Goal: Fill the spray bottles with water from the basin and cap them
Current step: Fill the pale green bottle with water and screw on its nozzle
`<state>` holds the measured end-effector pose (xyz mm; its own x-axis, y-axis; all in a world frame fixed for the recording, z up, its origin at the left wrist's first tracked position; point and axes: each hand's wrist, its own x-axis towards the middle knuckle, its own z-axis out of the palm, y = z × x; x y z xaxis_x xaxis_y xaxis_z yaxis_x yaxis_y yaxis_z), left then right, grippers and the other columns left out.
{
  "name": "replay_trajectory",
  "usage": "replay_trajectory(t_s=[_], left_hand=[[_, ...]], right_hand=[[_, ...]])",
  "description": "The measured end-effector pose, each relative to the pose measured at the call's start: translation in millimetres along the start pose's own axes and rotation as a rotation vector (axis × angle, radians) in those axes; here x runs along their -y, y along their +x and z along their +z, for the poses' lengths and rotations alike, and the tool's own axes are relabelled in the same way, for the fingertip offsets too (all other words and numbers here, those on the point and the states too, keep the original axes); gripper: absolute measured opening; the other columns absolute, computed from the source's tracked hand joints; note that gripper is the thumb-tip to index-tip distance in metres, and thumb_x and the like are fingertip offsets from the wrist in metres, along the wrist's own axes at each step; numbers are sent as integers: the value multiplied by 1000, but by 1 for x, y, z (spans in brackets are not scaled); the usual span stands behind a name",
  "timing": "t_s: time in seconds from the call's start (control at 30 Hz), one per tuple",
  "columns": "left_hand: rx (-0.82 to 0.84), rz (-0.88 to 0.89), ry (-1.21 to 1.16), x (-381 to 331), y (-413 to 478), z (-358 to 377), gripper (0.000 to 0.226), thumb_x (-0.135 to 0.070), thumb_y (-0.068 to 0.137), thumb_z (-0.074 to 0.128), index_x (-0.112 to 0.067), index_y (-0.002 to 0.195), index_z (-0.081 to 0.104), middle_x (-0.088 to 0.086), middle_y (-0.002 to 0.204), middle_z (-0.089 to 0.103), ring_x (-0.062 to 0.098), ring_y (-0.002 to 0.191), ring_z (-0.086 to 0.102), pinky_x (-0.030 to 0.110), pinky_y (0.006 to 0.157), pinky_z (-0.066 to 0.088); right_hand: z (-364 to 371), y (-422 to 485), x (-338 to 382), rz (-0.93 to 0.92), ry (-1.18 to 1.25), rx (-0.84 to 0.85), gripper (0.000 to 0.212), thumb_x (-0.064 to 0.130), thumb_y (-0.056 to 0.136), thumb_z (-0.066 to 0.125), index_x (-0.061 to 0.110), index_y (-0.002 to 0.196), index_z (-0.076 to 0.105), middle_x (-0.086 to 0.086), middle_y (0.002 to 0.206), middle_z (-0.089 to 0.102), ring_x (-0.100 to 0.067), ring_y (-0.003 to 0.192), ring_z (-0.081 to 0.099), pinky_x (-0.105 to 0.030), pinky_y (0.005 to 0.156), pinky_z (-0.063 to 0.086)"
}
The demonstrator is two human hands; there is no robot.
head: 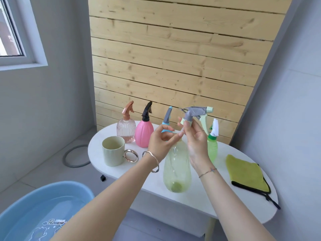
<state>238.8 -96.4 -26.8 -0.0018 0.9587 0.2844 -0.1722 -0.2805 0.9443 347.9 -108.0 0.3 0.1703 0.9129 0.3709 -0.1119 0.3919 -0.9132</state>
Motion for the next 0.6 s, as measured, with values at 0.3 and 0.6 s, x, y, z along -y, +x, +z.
replay_trajectory(t_s=[0.3,0.6], left_hand=[[12,72,187,20,16,-17,23,-21,76,81,-19,91,63,9,77,72,18,73,66,26,76,53],[12,26,218,38,12,-21,25,-18,77,81,-19,94,62,3,81,71,14,82,68,40,89,53]], right_hand=[[-11,26,9,35,62,-22,49,45,78,61,20,121,60,6,118,67,-15,110,62,-36,106,42],[-38,69,48,12,281,-78,16,28,100,44,22,103,58,6,98,66,-8,78,62,-22,75,51]])
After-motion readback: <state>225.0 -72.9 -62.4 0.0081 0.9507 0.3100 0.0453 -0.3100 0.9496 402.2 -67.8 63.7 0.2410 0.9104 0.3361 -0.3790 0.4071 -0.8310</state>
